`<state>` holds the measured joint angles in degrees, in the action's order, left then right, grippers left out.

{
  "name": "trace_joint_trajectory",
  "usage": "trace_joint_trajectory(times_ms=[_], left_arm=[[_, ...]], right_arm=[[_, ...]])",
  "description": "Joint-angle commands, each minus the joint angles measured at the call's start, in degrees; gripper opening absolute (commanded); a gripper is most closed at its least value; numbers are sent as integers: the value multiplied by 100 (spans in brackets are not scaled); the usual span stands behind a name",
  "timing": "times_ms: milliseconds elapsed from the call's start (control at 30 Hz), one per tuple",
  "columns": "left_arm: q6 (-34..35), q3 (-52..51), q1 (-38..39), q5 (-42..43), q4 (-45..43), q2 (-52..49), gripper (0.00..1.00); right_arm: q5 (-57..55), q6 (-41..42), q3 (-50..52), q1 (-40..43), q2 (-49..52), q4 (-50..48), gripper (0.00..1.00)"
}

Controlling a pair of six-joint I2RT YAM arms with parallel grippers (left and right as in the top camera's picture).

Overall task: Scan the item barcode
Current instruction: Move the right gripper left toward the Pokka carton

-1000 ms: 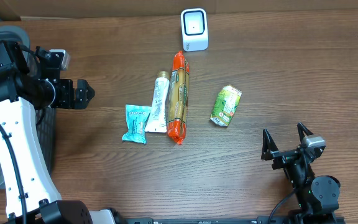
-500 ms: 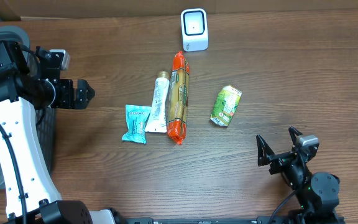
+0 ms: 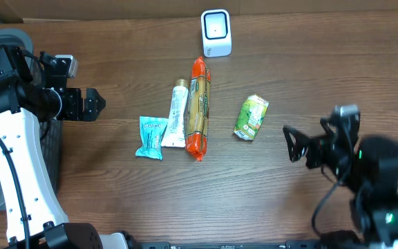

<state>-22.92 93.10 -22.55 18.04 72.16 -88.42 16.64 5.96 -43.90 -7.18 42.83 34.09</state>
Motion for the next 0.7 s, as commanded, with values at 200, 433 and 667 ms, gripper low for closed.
trace_joint_trajectory(times_ms=[200,433,667], left_arm=[[-129,-9,7,90,-2,-35,100],[-129,-9,7,90,-2,-35,100],[-129,-9,7,90,-2,-35,100]], right_arm=[[417,4,-3740,-645,3499,2715,100],[1996,118,-4258,-1005,4905,2374,100],[-678,1316,-4258,-1530,5571,2304,88]])
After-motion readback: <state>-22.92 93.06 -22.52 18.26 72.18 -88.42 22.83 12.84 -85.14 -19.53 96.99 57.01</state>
